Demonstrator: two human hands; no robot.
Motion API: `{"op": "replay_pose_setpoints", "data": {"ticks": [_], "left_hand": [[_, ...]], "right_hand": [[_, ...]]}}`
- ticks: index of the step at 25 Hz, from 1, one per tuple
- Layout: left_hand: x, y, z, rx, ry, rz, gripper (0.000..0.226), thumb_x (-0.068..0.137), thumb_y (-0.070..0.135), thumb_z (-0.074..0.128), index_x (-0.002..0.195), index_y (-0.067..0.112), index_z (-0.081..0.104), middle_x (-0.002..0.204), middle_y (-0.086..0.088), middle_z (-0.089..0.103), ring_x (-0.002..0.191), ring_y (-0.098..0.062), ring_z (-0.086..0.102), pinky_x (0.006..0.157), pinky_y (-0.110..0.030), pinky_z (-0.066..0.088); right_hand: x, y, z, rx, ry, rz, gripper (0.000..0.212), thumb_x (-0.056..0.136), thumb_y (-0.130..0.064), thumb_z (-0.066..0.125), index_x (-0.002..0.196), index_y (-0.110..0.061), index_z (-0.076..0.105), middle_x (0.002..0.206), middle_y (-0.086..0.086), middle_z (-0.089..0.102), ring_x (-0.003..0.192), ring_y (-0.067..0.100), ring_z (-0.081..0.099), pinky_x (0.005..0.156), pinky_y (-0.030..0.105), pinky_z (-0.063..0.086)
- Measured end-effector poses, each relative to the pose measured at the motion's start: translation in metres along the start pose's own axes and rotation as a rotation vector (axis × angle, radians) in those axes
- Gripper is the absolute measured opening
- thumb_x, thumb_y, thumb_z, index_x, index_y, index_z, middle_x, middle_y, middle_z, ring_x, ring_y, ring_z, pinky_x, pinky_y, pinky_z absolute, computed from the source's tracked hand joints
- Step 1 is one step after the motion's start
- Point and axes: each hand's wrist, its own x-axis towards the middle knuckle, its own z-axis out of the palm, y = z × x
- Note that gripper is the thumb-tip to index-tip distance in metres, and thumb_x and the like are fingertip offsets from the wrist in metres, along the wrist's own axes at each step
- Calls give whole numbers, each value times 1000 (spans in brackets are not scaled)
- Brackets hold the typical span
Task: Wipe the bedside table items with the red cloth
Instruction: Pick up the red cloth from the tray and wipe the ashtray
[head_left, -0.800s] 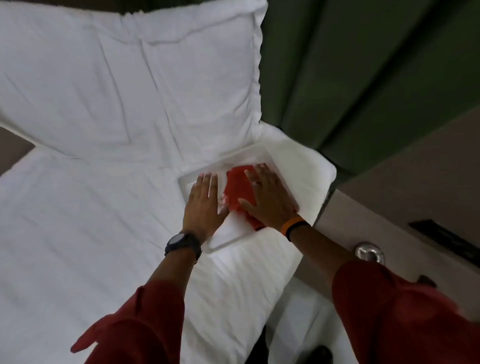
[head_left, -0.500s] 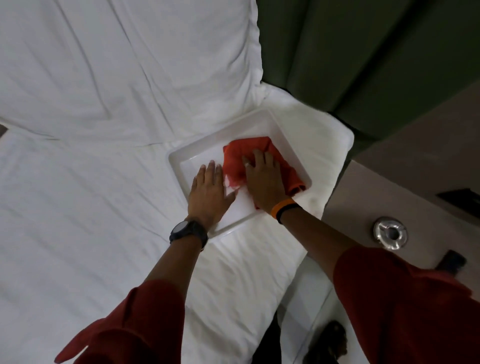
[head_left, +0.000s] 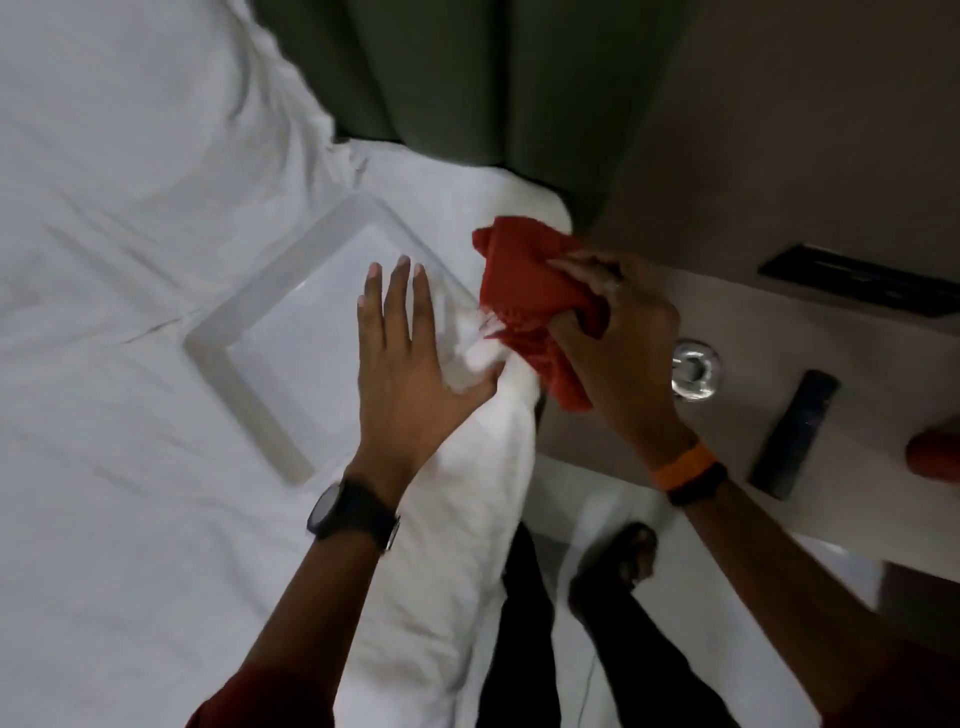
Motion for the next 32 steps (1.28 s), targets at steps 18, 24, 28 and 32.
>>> {"op": "replay_pose_setpoints", "data": {"ticks": [18, 24, 28, 32], "left_hand": [[30, 204, 315, -240, -554, 322, 62, 93, 23, 66, 148, 12, 41, 155, -15, 40, 139, -35, 44, 114, -50, 42], [45, 192, 334, -294, -522, 376, 90, 71, 48, 83, 142, 6, 48, 146, -16, 49, 128, -36, 53, 107, -46, 46], [50, 185, 331, -322, -618, 401, 102, 65, 56, 85, 147, 11, 45, 148, -12, 50, 135, -34, 47, 109, -50, 41], [48, 180, 337, -348, -628, 374, 110, 59, 63, 86, 146, 10, 45, 148, -10, 52, 135, -33, 47, 109, -47, 39]], "right_hand": [[-81, 318, -16, -349, -120, 573, 55, 103, -41, 44, 153, -22, 32, 168, 8, 14, 155, 32, 14, 117, 54, 30], [-56, 349, -10, -371, 42, 490, 41, 105, -28, 46, 145, -21, 47, 161, 6, 36, 148, 29, 34, 112, 50, 36], [-68, 344, -24, -203, 184, 503, 30, 100, -20, 60, 129, -16, 65, 143, 6, 60, 124, 21, 63, 107, 32, 49], [-27, 359, -27, -287, 236, 526, 28, 94, -26, 62, 120, -19, 70, 120, 6, 74, 107, 26, 68, 93, 36, 54]]}}
